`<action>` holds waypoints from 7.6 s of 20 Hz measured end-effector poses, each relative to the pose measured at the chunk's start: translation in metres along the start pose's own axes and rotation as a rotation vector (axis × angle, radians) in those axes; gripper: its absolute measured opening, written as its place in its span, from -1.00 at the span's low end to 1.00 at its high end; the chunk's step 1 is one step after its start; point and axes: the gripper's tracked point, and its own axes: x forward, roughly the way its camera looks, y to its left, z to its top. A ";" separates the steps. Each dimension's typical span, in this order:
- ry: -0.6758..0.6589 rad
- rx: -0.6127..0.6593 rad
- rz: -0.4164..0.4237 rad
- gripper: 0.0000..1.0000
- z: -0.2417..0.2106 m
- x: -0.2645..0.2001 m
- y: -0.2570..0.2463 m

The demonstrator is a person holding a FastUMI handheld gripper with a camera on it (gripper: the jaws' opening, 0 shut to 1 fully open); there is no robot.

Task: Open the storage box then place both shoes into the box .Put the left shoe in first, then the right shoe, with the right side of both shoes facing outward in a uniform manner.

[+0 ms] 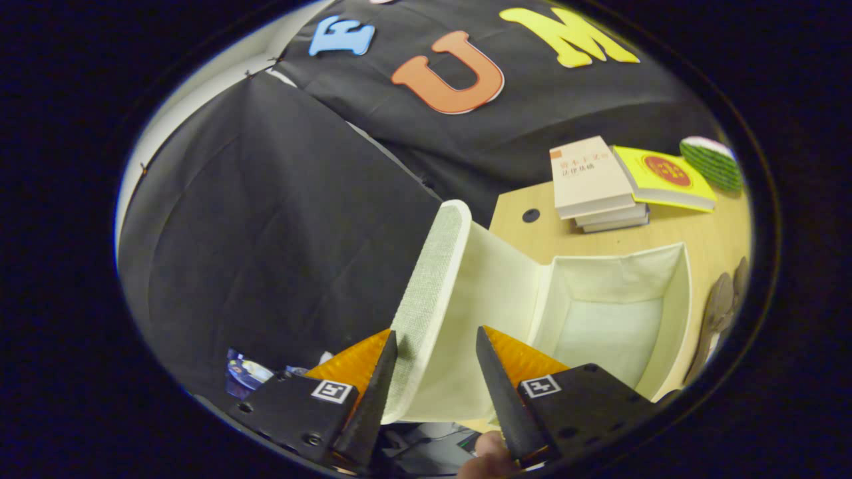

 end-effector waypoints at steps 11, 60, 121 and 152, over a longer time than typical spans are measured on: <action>0.042 -0.100 -0.087 1.00 -0.020 -0.028 -0.023; 0.461 0.169 -0.831 -0.88 -0.112 -0.172 -0.438; 0.066 -0.106 -0.747 1.00 -0.020 -0.102 -0.185; 0.330 0.202 -1.012 0.89 -0.082 -0.268 -0.511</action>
